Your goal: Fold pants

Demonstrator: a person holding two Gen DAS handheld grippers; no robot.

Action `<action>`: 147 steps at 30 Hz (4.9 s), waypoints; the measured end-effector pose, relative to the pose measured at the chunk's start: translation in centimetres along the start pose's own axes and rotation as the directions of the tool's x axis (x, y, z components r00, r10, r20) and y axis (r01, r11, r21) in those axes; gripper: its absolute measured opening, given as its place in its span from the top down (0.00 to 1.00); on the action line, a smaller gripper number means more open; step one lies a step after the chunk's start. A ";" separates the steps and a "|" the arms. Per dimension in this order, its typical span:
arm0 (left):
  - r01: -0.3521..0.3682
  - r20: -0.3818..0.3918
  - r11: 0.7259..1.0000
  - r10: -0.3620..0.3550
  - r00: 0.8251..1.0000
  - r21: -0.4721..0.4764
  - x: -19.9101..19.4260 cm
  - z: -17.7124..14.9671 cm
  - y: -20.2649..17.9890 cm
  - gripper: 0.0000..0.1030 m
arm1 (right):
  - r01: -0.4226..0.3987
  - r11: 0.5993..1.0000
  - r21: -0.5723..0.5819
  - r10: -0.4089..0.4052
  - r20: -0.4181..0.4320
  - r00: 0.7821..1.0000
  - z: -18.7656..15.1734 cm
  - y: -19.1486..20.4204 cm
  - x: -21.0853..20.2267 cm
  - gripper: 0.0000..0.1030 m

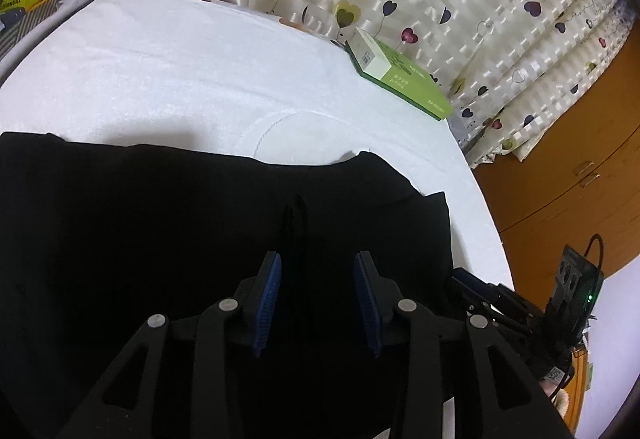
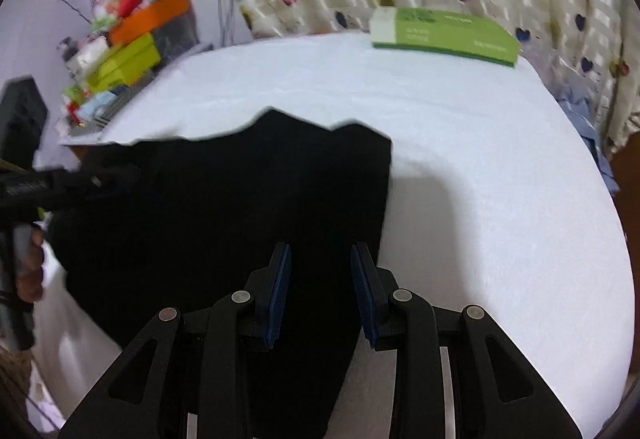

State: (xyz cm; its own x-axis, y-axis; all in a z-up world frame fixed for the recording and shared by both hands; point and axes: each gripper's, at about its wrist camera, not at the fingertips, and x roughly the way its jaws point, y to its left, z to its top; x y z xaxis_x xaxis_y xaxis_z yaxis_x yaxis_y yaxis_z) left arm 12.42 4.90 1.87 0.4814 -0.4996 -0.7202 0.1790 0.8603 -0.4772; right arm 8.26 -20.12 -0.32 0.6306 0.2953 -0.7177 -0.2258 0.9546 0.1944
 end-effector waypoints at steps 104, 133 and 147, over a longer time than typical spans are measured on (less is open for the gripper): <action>-0.101 -0.205 0.880 0.217 0.954 0.464 8.9 1.5 -16.3 0.39 | -0.297 0.951 0.090 0.280 0.165 0.946 -5.0 3.1 -4.4 0.90; -0.044 -0.141 0.923 0.106 0.984 0.382 3.8 4.7 -12.3 0.81 | -0.221 0.975 0.007 0.212 0.248 0.945 -3.3 7.6 -7.2 0.86; -0.043 0.006 0.963 0.044 0.999 0.265 -5.2 7.6 -4.3 0.81 | -0.385 0.902 -0.197 0.422 0.207 0.883 0.7 17.5 -5.8 0.86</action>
State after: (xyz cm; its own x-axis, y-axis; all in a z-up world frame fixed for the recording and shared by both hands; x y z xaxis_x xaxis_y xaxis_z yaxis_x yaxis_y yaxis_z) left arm 15.62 4.61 11.49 0.4935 -0.4611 -0.7374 0.3790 0.8772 -0.2948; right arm 1.17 -5.06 7.67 0.6147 0.6718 -0.4134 -0.5928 0.7392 0.3197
